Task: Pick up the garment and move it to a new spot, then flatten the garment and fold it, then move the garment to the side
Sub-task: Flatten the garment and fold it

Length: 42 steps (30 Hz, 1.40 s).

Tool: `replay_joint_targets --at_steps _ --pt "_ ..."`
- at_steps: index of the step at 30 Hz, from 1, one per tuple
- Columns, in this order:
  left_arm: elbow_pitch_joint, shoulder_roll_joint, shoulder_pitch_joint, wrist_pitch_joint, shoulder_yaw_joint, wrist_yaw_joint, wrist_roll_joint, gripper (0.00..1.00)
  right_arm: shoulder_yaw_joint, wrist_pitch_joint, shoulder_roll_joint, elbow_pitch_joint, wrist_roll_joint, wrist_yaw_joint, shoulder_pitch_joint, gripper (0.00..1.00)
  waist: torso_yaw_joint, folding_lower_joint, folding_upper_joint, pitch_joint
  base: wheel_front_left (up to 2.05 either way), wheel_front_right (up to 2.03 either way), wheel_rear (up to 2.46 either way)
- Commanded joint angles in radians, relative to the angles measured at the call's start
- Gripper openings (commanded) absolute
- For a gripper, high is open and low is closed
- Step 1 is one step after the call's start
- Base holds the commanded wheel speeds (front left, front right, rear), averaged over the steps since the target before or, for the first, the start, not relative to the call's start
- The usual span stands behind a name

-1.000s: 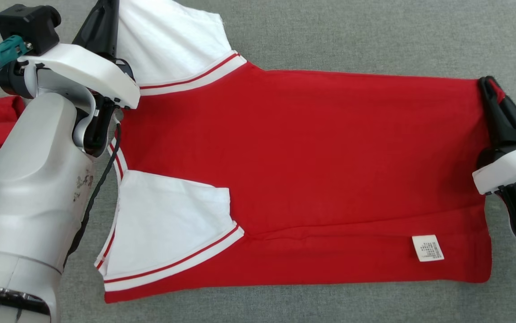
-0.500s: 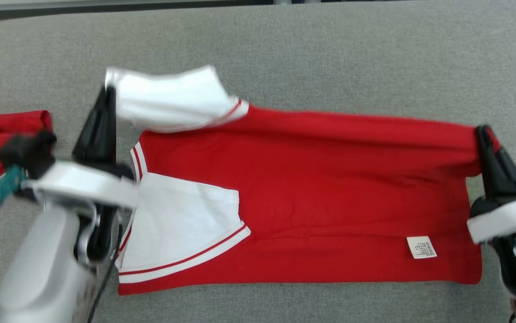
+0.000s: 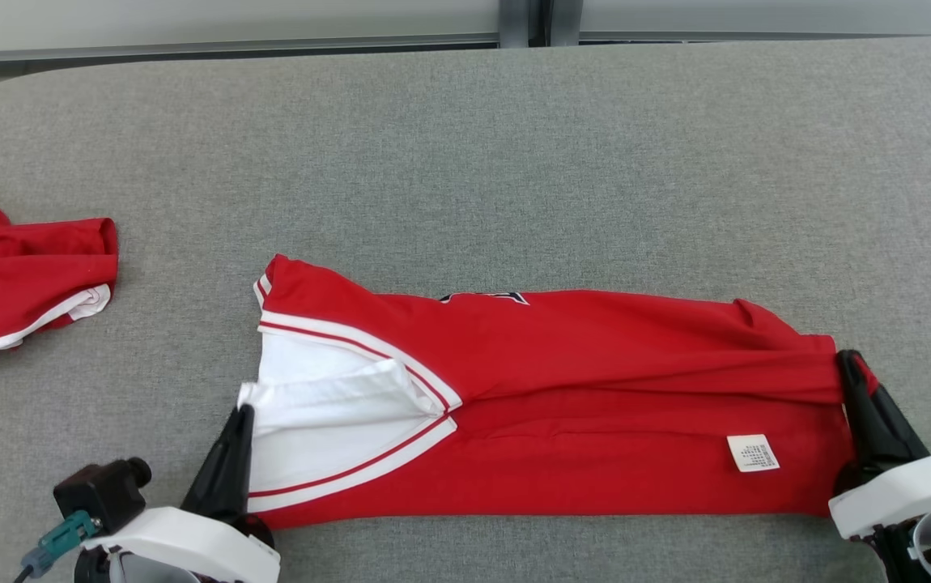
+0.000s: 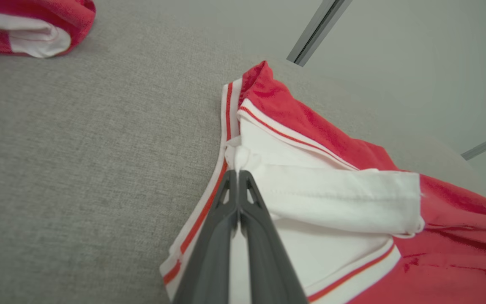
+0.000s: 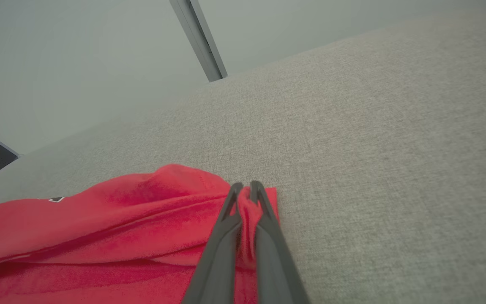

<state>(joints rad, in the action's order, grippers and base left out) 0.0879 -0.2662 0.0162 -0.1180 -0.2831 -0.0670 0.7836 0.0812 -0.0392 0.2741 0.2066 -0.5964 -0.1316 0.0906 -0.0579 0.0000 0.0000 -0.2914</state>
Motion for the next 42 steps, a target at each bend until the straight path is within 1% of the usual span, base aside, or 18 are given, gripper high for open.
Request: replay_joint_targets --at_steps 1,2,3,4,5,6,9,13,16,20,25,31,42 --pt "-0.001 0.0 -0.011 0.008 0.0 -0.007 0.006 0.0 0.006 -0.004 0.004 0.007 -0.005 0.002 -0.01 0.0 -0.001 0.0 0.0 0.003 0.0 0.0 0.0" --pt "0.008 0.002 -0.017 0.012 0.0 -0.005 0.014 0.0 0.01 -0.003 0.003 0.013 -0.008 0.002 -0.016 0.0 -0.002 0.0 0.0 0.006 0.0 0.0 0.0" --pt "0.02 -0.002 -0.02 0.014 -0.002 -0.011 0.009 0.0 0.013 -0.007 0.005 0.017 -0.005 0.002 -0.021 0.07 -0.002 0.0 0.0 0.009 0.0 0.0 0.0" --pt "0.032 0.002 -0.022 0.02 -0.007 -0.013 0.01 0.42 0.018 -0.012 0.003 0.019 -0.002 0.002 -0.027 0.35 -0.003 0.0 0.0 0.013 0.0 0.0 0.0" --pt "0.04 0.011 -0.022 0.016 -0.007 -0.015 0.015 1.0 0.023 -0.018 0.0 0.021 -0.002 0.002 -0.034 0.76 -0.003 0.0 0.0 0.017 0.0 0.0 0.0" --pt "0.049 0.008 -0.018 0.007 -0.009 -0.018 0.002 1.0 0.028 -0.025 0.0 0.017 0.004 0.002 -0.04 1.0 -0.003 0.0 0.0 0.021 0.0 0.0 0.0" --pt "0.064 0.01 -0.012 -0.047 -0.016 -0.031 -0.043 1.0 0.033 -0.07 -0.006 -0.012 0.027 0.002 -0.065 1.0 -0.003 0.0 0.0 0.036 0.0 0.0 0.0" --pt "0.048 0.012 -0.002 -0.12 -0.01 -0.065 -0.125 1.0 0.015 -0.14 -0.016 -0.074 0.098 0.002 -0.098 1.0 0.002 0.0 0.0 0.053 0.0 0.0 0.0" --pt "0.012 0.017 0.011 -0.142 0.01 -0.084 -0.195 1.0 -0.013 -0.17 -0.033 -0.13 0.172 0.002 -0.104 1.0 0.009 0.0 0.0 0.067 0.0 0.0 0.0" --pt "-0.053 0.037 0.023 -0.148 0.058 -0.091 -0.296 1.0 -0.058 -0.165 -0.073 -0.189 0.276 0.001 -0.1 1.0 0.018 0.0 0.0 0.093 0.0 0.0 0.0" --pt "-0.089 0.067 0.012 -0.148 0.102 -0.068 -0.387 1.0 -0.062 -0.134 -0.104 -0.223 0.344 0.001 -0.122 1.0 0.022 0.0 0.0 0.132 0.0 0.0 0.0" --pt "-0.056 0.078 -0.013 -0.148 0.131 -0.03 -0.458 1.0 -0.04 -0.111 -0.123 -0.219 0.375 0.001 -0.165 1.0 0.027 0.0 0.0 0.172 0.0 0.0 0.0" --pt "-0.003 0.1 -0.024 -0.148 0.147 0.004 -0.501 1.0 -0.03 -0.104 -0.131 -0.201 0.375 0.001 -0.18 1.0 0.027 0.0 0.0 0.192 0.0 0.0 0.0"
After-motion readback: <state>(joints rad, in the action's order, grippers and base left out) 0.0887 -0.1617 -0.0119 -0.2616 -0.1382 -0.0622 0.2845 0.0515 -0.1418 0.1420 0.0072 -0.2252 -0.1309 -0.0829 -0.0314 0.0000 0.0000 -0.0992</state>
